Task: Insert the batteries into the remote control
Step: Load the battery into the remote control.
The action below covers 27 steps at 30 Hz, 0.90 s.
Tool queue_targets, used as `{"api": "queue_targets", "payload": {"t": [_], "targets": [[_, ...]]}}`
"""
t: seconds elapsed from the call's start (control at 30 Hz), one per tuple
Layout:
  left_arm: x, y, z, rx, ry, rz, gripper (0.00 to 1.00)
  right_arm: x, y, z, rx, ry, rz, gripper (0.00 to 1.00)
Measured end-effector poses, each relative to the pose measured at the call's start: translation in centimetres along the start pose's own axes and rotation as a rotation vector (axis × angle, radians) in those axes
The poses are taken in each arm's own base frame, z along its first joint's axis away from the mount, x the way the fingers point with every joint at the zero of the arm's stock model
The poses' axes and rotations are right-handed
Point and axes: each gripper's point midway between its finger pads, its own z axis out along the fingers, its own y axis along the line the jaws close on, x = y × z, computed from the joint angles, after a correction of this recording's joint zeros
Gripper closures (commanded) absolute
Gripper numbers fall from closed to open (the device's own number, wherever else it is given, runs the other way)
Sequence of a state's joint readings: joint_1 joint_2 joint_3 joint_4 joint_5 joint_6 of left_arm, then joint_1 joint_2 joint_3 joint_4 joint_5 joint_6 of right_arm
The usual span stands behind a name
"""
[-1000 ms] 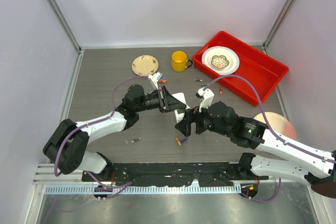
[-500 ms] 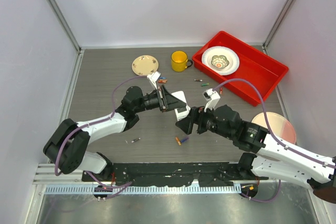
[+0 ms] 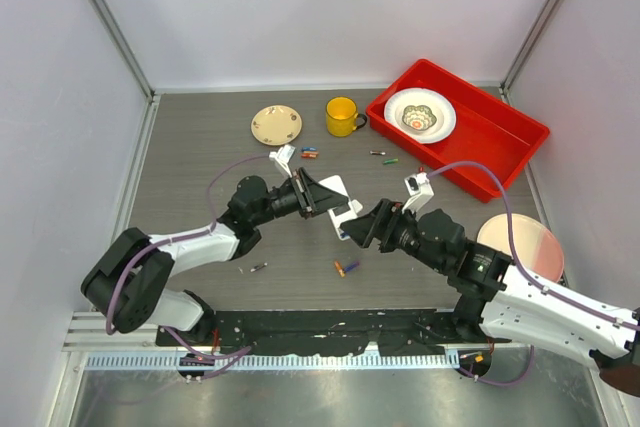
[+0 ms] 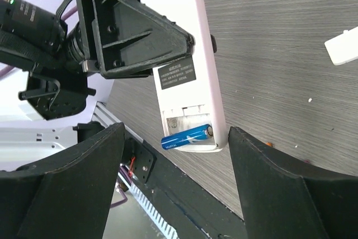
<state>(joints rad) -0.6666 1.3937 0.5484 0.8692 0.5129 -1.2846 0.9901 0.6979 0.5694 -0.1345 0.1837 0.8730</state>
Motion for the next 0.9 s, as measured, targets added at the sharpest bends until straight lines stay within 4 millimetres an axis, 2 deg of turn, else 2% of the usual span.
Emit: {"api": "queue_targets", "payload": {"t": [0.2,0.53,0.9], "targets": [[-0.7,0.0,-0.5,-0.006,-0.063,0.009,1.00,-0.5,-0.3,0.4,0.010,-0.030,0.045,0.30],[-1.8,-1.3,-1.0,0.022,-0.129,0.033,1.00,0.2,-1.5,1.4,0.036,-0.015,0.090,0.31],[-2.0,-1.3,-1.1,0.027,-0.146,0.037,1.00,-0.2,-0.7,1.7,-0.012,-0.024,0.127,0.36]]}}
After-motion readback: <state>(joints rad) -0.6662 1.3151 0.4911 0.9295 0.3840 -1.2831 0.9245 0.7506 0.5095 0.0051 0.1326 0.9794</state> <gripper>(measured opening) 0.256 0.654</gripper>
